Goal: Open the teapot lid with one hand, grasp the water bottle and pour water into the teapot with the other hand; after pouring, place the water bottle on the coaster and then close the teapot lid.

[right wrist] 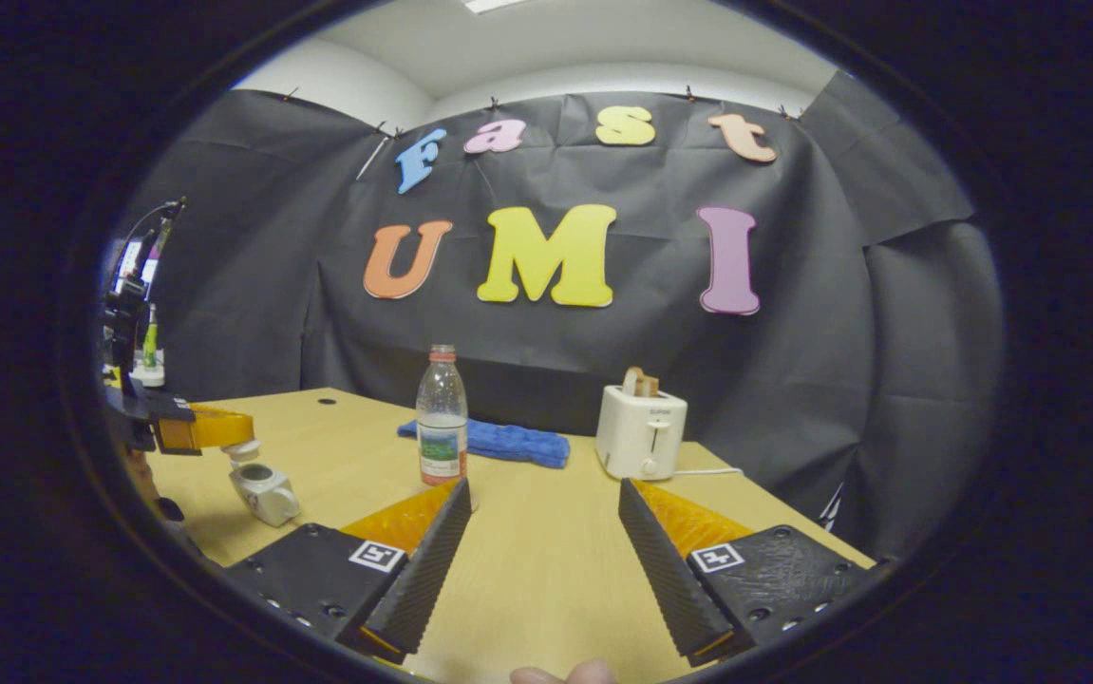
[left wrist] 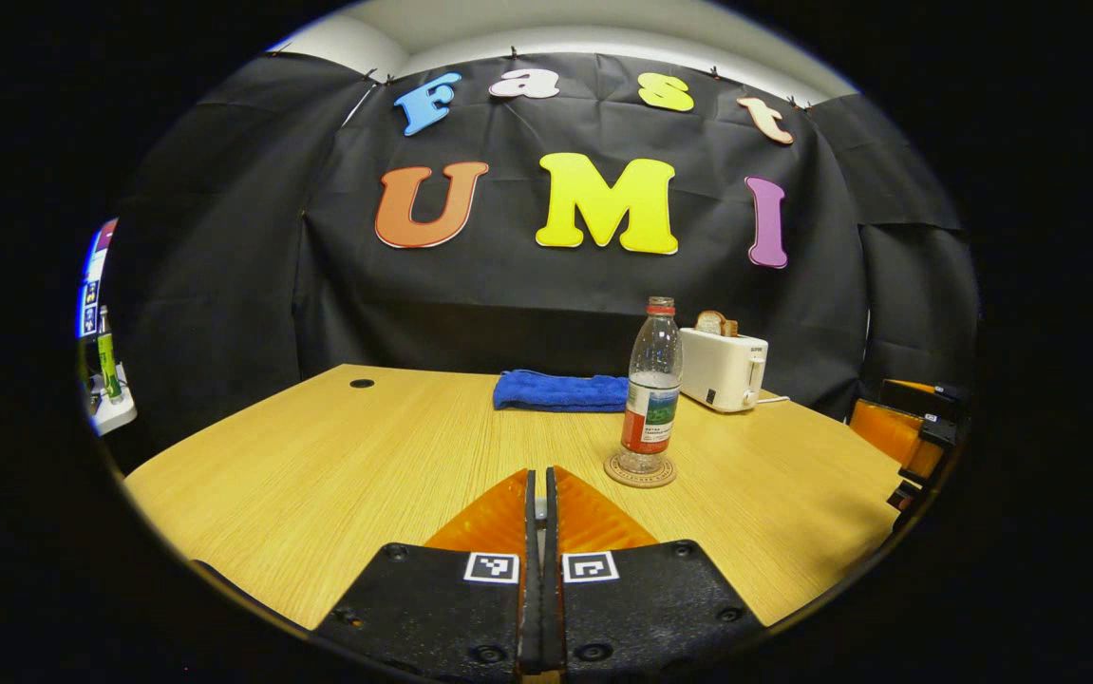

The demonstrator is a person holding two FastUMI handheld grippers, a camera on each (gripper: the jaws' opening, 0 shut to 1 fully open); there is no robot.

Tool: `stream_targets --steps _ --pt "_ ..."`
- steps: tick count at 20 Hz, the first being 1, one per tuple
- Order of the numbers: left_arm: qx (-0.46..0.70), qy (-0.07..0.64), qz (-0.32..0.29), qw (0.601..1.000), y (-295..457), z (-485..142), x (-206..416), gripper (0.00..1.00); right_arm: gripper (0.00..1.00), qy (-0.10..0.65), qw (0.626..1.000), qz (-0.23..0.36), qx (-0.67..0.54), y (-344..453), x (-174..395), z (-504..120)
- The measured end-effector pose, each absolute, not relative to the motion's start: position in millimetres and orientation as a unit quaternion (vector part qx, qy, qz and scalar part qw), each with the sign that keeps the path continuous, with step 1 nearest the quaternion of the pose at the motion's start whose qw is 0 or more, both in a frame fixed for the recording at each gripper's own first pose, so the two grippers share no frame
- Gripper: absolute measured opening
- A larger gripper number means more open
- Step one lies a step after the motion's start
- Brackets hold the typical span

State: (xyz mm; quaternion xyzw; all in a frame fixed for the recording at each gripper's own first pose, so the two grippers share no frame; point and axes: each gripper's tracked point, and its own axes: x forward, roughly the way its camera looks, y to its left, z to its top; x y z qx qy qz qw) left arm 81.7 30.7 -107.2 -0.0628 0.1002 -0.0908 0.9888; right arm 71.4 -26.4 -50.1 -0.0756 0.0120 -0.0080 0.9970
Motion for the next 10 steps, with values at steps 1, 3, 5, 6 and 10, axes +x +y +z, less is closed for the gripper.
stream_targets --steps 1,3,5,6,10 --pt "-0.063 0.103 -0.090 0.989 30 -111 83 0.03 0.95 0.010 0.997 -0.014 -0.081 -31 70 -50" --pt "-0.061 0.107 -0.087 0.988 30 -116 85 0.03 0.95 0.010 0.997 -0.019 -0.081 -37 67 -50" --pt "-0.061 0.110 -0.092 0.988 27 -121 86 0.03 0.95 0.011 0.997 -0.023 -0.079 -41 67 -51" --pt "-0.059 0.108 -0.092 0.988 28 -119 85 0.03 0.95 0.013 0.996 -0.025 -0.080 -42 67 -53" --pt "-0.057 0.112 -0.092 0.988 26 -121 83 0.03 0.97 0.013 0.996 -0.021 -0.091 -37 65 -55"
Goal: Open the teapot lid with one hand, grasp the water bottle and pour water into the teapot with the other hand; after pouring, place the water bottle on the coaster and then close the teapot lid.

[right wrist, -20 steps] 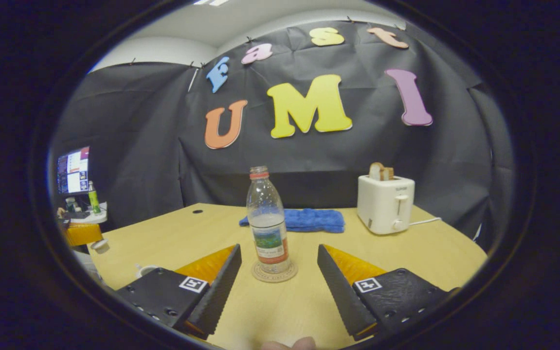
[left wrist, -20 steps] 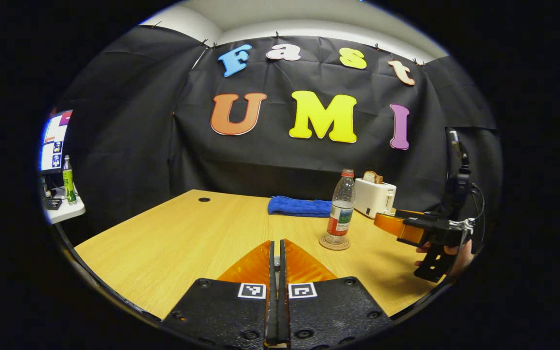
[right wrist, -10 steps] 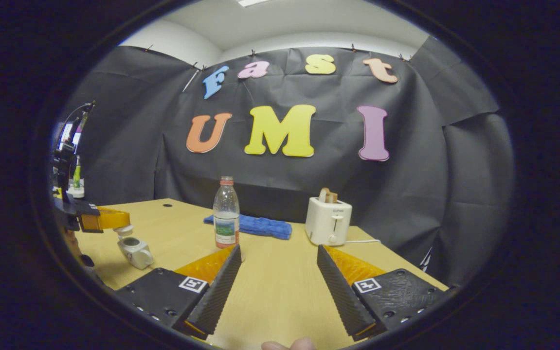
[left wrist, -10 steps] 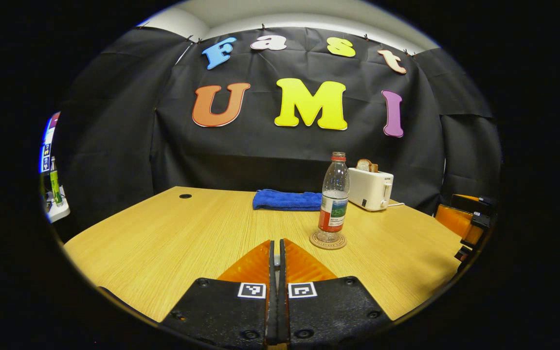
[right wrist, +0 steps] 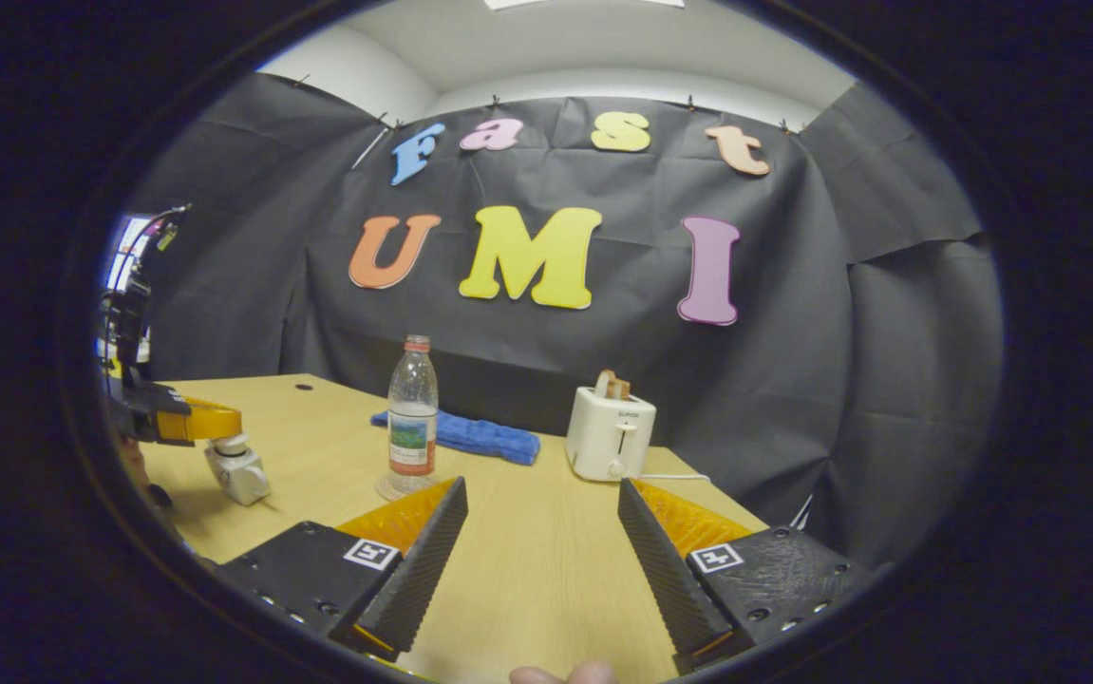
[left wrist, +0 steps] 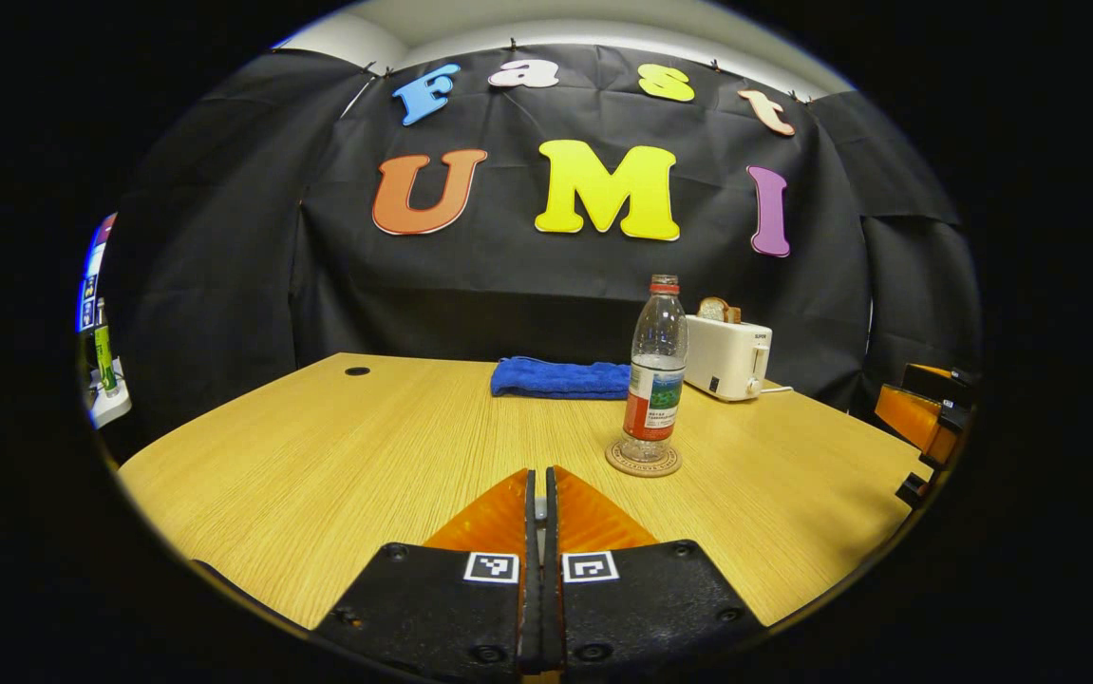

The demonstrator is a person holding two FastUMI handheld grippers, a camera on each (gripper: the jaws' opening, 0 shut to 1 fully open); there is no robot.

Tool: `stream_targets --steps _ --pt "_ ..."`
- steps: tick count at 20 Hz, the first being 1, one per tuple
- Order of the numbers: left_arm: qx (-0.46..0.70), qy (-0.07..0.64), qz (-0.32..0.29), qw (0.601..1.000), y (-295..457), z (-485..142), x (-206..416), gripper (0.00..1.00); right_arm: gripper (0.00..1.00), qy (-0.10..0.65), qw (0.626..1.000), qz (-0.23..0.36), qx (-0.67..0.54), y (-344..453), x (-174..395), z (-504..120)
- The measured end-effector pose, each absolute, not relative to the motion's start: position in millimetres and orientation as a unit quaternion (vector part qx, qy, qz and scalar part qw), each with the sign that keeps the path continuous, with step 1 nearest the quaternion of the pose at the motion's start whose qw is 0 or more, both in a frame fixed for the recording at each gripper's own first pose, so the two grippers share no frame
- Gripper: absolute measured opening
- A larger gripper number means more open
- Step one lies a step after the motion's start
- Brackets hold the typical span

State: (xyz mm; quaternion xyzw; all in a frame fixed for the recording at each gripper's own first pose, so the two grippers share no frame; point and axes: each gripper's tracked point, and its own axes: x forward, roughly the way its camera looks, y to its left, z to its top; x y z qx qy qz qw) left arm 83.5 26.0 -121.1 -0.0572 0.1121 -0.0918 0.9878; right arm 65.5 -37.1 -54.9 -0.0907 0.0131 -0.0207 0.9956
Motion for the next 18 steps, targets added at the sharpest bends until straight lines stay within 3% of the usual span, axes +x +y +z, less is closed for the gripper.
stream_targets --steps 7,10,11,14,15,18 --pt "-0.053 0.124 -0.074 0.988 27 -129 83 0.04 0.98 0.000 0.995 -0.015 -0.094 -34 58 -48" --pt "-0.048 0.126 -0.065 0.989 26 -132 84 0.12 0.95 0.001 0.997 -0.014 -0.076 -34 53 -48" --pt "-0.045 0.126 -0.057 0.989 28 -131 83 0.20 0.95 0.002 0.998 -0.013 -0.067 -34 51 -48" --pt "-0.049 0.105 -0.041 0.992 29 -112 79 0.87 0.99 0.001 0.999 -0.015 -0.046 -37 47 -43" --pt "-0.053 0.094 -0.040 0.993 25 -99 72 1.00 0.99 -0.002 0.999 -0.016 -0.039 -39 45 -42" --pt "-0.049 0.060 -0.034 0.996 15 -59 55 0.99 0.99 -0.001 1.000 -0.018 -0.017 -40 40 -34"
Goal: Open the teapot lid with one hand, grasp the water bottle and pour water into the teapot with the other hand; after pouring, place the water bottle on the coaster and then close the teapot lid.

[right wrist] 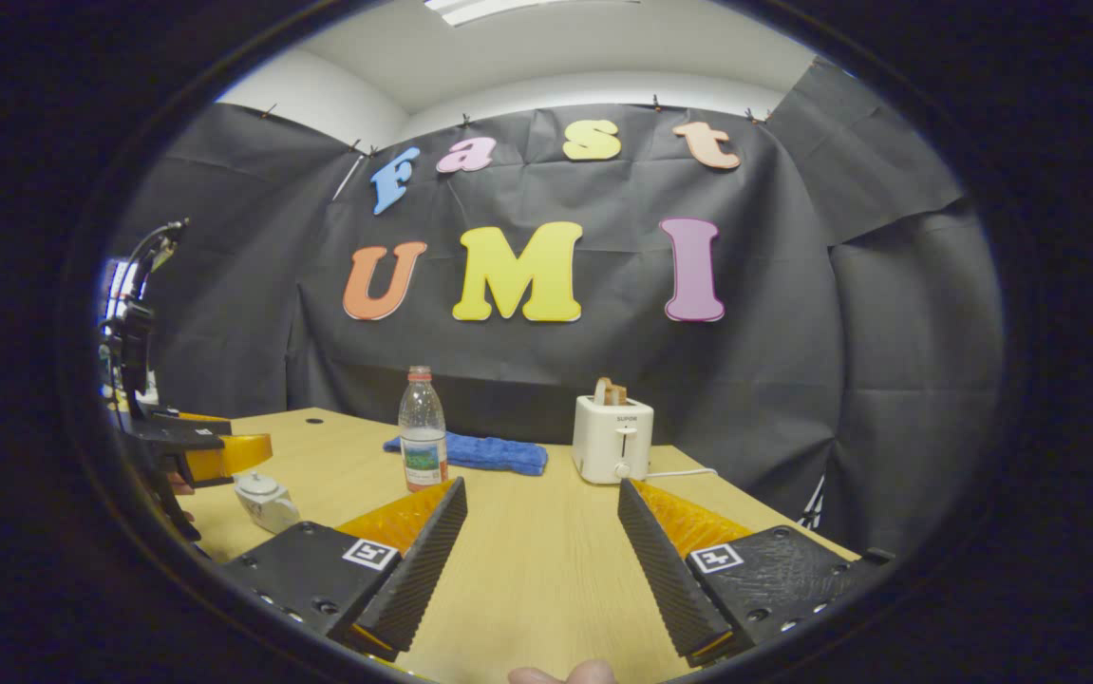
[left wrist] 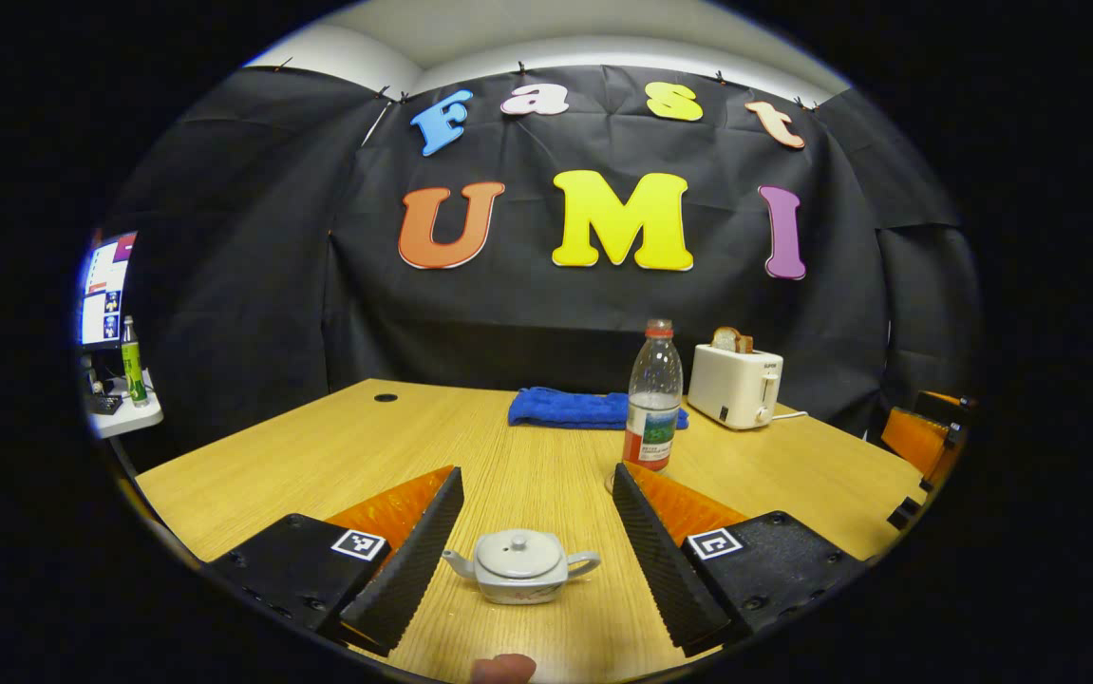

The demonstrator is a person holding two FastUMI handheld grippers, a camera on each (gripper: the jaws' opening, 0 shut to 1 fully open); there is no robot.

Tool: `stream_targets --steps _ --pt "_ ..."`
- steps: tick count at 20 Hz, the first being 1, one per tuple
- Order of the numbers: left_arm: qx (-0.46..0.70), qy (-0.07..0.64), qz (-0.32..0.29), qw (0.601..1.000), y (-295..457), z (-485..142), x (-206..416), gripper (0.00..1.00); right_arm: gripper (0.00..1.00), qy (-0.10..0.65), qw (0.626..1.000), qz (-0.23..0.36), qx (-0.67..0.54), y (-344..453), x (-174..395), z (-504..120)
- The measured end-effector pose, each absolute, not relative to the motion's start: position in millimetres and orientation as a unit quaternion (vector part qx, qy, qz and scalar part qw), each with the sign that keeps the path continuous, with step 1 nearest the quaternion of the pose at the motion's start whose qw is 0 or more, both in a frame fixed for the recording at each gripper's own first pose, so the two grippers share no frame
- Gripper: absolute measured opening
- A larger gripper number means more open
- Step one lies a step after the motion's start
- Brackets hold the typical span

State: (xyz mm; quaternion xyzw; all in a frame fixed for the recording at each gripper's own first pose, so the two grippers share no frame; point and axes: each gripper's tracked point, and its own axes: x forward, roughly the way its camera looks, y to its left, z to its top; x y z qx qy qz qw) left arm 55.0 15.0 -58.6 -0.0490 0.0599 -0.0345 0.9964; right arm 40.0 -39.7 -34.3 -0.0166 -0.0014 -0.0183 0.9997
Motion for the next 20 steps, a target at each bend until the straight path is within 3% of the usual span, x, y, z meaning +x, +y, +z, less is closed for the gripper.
stream_targets --steps 8,20 --pt "-0.039 0.004 -0.027 0.999 -18 8 1 0.99 0.98 -0.034 0.999 -0.009 -0.011 -36 10 12" --pt "-0.023 -0.006 -0.034 0.999 -23 17 -22 0.98 0.95 -0.027 0.999 -0.019 -0.009 -29 -14 8"
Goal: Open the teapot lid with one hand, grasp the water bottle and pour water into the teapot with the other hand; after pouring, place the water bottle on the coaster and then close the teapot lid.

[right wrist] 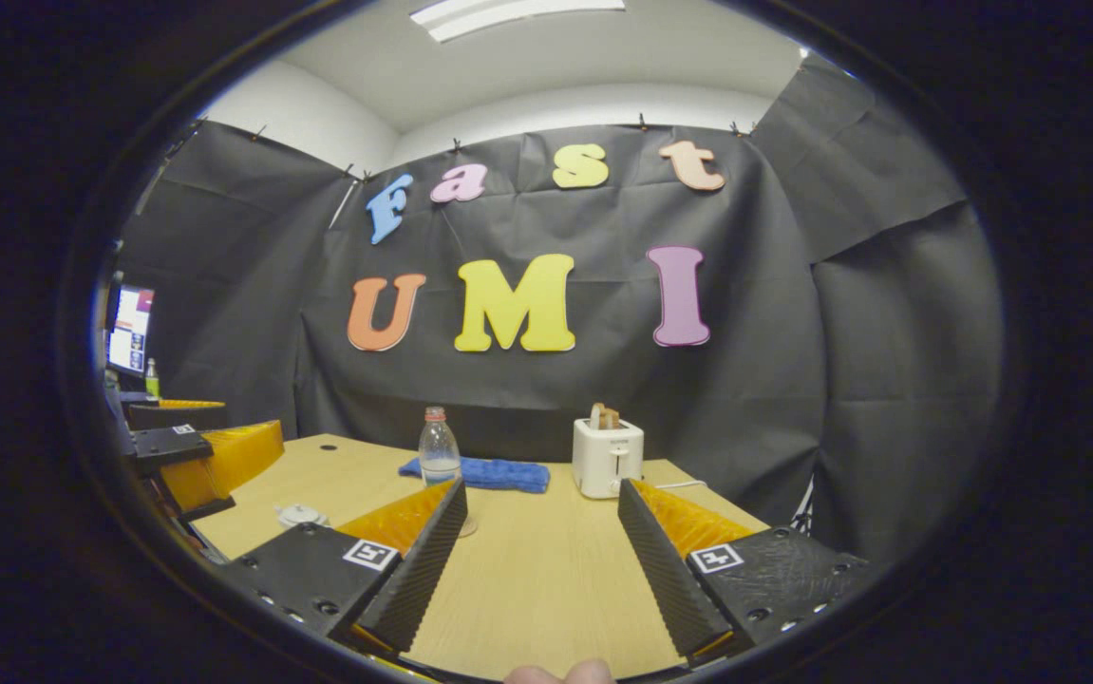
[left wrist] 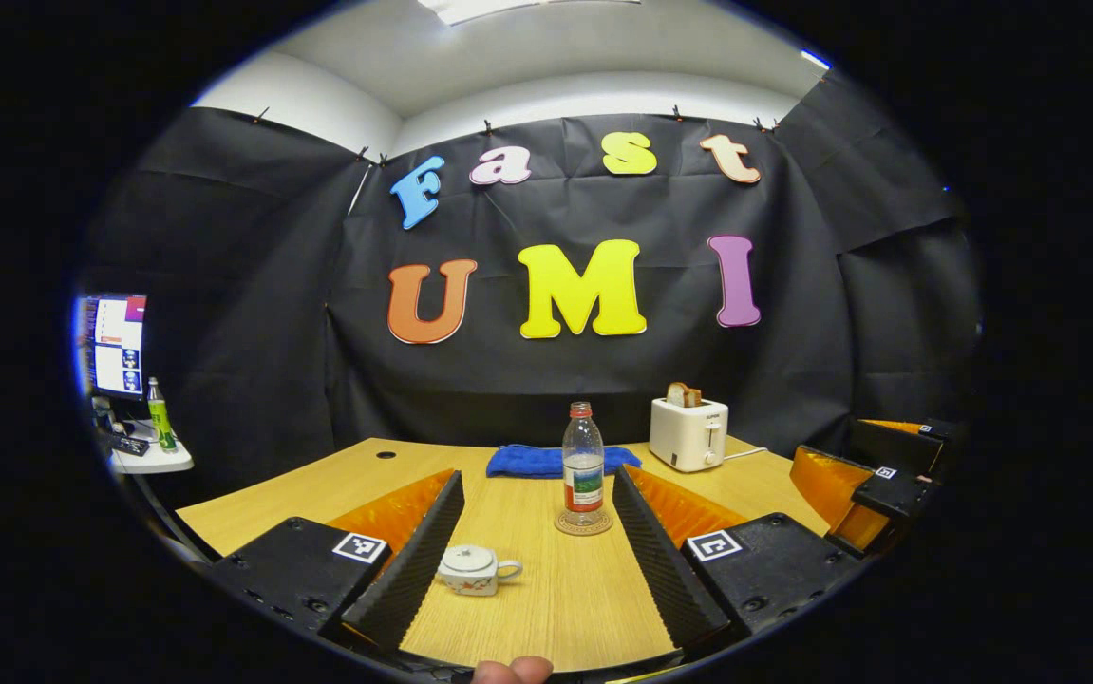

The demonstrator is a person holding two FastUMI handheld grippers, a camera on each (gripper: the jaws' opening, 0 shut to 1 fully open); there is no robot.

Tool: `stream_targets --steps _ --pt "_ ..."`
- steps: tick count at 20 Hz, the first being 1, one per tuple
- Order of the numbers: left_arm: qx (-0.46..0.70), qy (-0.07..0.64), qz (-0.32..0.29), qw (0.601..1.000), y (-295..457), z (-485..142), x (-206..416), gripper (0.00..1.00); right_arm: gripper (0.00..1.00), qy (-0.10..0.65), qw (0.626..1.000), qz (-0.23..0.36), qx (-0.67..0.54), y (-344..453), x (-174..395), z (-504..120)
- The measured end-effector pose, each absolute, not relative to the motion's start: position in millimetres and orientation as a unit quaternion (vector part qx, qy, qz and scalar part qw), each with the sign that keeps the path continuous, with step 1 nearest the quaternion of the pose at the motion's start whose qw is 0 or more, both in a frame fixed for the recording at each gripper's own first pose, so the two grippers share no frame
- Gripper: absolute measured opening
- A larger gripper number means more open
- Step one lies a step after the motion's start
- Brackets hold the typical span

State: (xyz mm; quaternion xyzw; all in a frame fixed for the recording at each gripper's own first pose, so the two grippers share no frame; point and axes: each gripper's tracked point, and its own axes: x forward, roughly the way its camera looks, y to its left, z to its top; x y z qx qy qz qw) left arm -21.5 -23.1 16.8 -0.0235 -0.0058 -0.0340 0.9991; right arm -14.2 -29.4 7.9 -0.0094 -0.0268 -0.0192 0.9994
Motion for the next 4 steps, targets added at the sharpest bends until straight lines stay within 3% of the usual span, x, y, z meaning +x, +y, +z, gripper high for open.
stream_targets --steps 3,4 --pt "-0.031 -0.001 -0.036 0.999 -20.3 14.9 -19.3 0.98 0.93 -0.026 0.999 -0.017 -0.014 -22.6 -13.4 5.8" --pt "-0.031 0.002 -0.036 0.999 -19.0 14.1 -18.5 0.99 0.98 -0.025 0.999 -0.017 -0.015 -19.9 -13.5 4.9"
